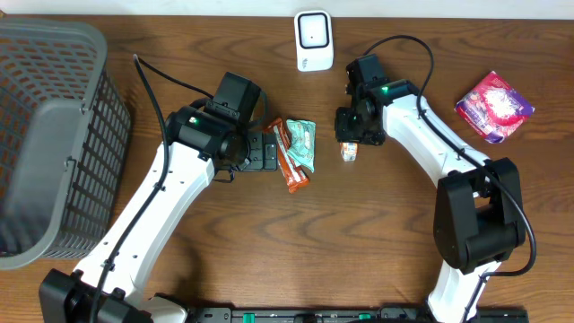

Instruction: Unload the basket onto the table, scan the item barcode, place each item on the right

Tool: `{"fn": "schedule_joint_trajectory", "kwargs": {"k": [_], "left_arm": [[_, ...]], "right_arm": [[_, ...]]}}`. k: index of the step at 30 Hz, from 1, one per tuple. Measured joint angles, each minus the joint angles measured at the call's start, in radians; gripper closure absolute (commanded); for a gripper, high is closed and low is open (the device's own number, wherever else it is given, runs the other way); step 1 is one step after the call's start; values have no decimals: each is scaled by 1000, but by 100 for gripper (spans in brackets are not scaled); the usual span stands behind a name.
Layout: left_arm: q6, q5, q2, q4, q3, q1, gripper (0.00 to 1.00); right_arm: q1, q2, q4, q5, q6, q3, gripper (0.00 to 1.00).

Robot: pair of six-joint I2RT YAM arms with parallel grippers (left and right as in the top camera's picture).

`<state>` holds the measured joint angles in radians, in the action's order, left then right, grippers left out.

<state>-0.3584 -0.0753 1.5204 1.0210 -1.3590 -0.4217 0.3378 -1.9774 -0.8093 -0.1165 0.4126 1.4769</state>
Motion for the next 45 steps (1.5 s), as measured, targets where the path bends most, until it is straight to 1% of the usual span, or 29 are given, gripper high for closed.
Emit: {"fn": "schedule_joint_trajectory", "kwargs": {"k": [8,11,13,14,15,16,20,22,25,29,33,45], "left_arm": [[0,0,0,0,0,0,0],[0,0,0,0,0,0,0],[0,0,0,0,0,0,0],[0,0,0,0,0,0,0],[0,0,0,0,0,0,0],[0,0,0,0,0,0,0],[0,0,0,0,0,0,0],[0,0,0,0,0,0,0],[0,0,0,0,0,0,0],[0,0,0,0,0,0,0],[0,0,0,0,0,0,0],[0,0,0,0,0,0,0]], "right_arm": [[35,0,62,-45,0,0,65],[61,0,77,-56,0,0,67],[78,0,85,-61,0,0,73],[84,0,86,-63,2,0,78],[87,0,85,-63,-4,0,91],[89,0,84,-63,-1,0,93],[83,2,71,-62,-8,0,93],[76,12,51,-53,-12,0,95],[52,47,-3,-6,-9,0,98],[9,78,-45,49,5,2,99],[-25,75,-53,83,12,2,99],[-23,31,-39,88,16,1,99]]}}
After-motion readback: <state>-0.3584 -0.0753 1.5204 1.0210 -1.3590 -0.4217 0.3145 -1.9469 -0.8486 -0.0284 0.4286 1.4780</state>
